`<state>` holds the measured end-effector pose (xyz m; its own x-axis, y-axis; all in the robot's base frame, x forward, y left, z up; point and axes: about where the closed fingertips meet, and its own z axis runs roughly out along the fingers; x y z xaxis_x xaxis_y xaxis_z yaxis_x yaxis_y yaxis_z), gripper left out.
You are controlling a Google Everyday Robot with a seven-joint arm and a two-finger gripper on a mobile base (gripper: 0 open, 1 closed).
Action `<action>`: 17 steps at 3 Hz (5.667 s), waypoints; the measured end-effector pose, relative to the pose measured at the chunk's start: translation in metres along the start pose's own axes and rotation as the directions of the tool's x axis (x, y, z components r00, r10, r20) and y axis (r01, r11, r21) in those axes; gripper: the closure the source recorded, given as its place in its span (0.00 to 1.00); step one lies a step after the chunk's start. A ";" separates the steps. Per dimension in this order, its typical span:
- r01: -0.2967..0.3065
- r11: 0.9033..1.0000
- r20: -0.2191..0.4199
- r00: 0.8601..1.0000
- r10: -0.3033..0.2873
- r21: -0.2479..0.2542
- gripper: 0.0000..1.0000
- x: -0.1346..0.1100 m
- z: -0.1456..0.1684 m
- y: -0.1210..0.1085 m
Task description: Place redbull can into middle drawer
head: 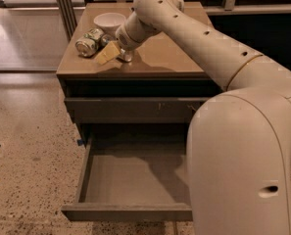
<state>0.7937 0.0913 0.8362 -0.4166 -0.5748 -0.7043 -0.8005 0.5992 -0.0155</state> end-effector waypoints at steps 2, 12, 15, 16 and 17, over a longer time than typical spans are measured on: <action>0.008 1.000 -0.004 1.000 -0.008 0.002 0.38 -0.001 0.002 0.003; 0.244 0.929 -0.464 0.812 -0.353 -0.279 1.00 0.295 -0.114 0.019; 0.151 0.980 -0.645 0.738 -0.199 -0.130 1.00 0.460 0.003 0.041; 0.028 0.999 -0.654 0.755 -0.041 -0.031 1.00 0.486 0.031 0.046; -0.145 0.989 -0.656 0.744 0.128 0.029 1.00 0.507 0.052 0.053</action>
Offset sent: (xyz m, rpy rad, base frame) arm -0.0024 0.0020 0.0051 -0.0190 -0.0191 0.0030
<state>0.5627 -0.1393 0.4413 -0.6951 -0.7164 -0.0598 -0.7188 0.6920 0.0666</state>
